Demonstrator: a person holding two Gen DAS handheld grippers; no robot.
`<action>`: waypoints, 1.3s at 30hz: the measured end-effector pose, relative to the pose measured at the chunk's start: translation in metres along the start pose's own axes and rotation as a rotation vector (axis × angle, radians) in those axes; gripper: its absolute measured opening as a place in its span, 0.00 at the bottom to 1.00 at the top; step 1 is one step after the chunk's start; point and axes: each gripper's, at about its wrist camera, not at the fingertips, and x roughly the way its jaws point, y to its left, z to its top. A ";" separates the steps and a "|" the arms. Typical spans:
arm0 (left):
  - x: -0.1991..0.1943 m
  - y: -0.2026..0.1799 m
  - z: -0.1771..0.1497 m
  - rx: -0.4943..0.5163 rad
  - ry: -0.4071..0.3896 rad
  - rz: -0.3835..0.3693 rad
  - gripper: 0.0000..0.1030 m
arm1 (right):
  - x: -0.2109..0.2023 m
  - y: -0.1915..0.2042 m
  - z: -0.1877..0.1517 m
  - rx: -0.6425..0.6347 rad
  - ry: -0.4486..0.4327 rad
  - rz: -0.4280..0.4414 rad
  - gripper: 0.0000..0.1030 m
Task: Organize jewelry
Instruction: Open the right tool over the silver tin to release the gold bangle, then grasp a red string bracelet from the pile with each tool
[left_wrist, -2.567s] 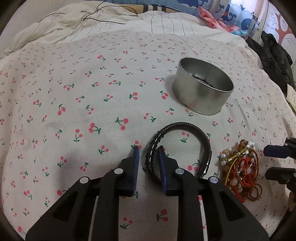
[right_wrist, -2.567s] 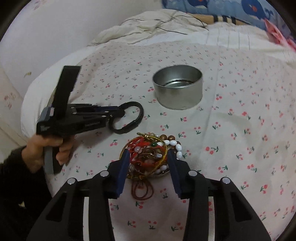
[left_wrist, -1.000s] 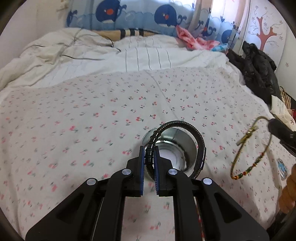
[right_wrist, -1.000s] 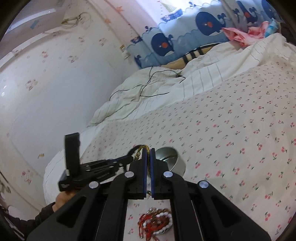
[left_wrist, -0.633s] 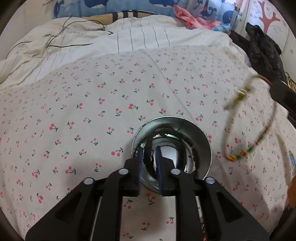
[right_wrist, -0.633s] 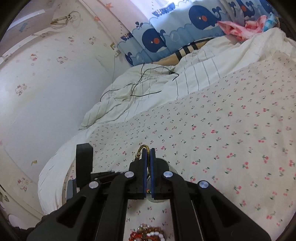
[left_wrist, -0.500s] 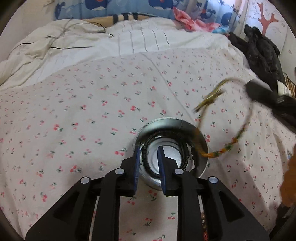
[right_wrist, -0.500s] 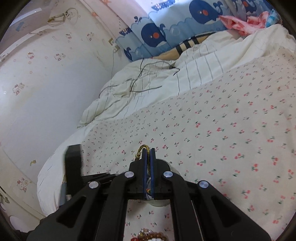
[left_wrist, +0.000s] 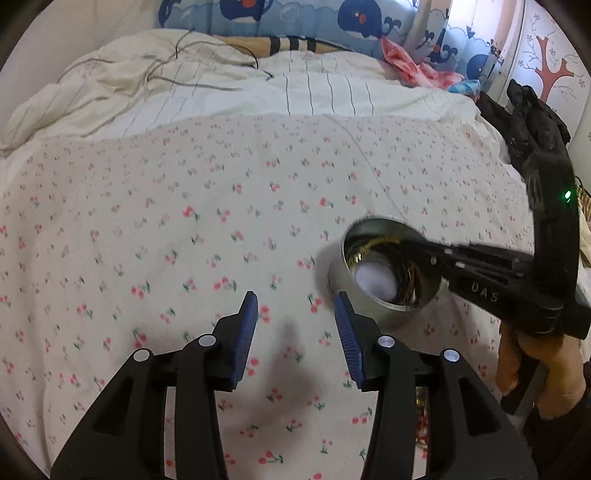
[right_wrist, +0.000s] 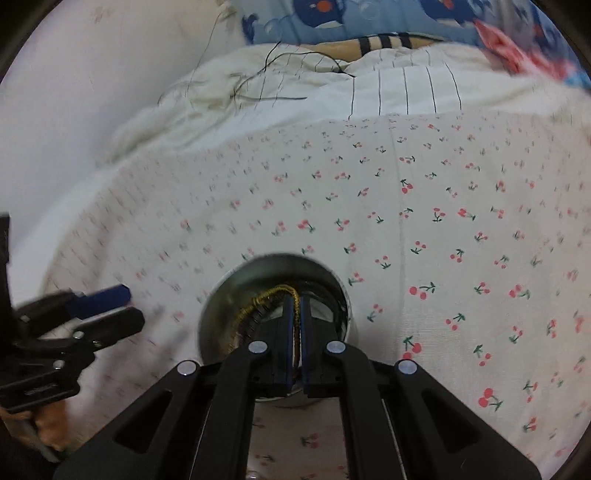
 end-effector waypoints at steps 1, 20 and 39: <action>0.001 -0.002 -0.005 0.004 0.009 -0.010 0.40 | -0.011 0.001 0.000 -0.013 -0.030 0.000 0.29; 0.007 -0.075 -0.078 0.229 0.133 -0.277 0.45 | -0.100 -0.020 -0.102 -0.044 0.040 -0.010 0.46; -0.006 -0.081 -0.077 0.314 0.131 -0.377 0.08 | -0.090 0.007 -0.109 -0.149 0.090 0.079 0.46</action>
